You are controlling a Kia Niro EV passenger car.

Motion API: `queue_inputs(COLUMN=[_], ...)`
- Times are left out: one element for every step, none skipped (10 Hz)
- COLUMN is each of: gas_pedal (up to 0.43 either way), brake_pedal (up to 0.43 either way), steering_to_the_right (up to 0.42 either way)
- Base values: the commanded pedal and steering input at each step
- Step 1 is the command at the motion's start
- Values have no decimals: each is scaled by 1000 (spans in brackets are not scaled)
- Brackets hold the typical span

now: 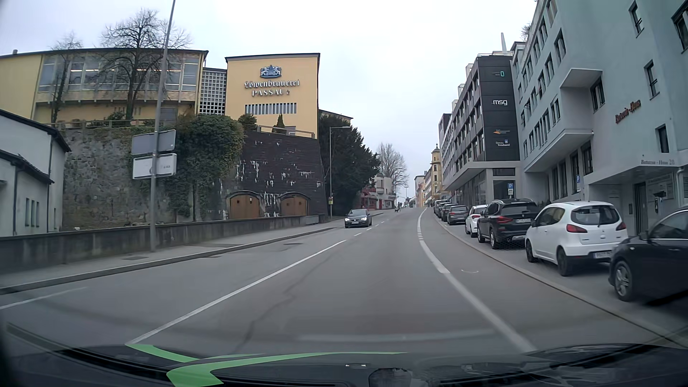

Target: Follow the waypoints while adhering to traffic rules and regulations

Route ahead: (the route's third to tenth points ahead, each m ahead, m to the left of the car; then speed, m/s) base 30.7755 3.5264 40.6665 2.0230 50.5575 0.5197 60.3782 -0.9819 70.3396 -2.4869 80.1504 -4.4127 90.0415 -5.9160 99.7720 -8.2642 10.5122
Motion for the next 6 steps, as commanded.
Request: queue_inputs(gas_pedal=[169,169,169,169,169,157], brake_pedal=[0,0,0,0,0,0], steering_to_the_right=[41,39,36,35,34,30])
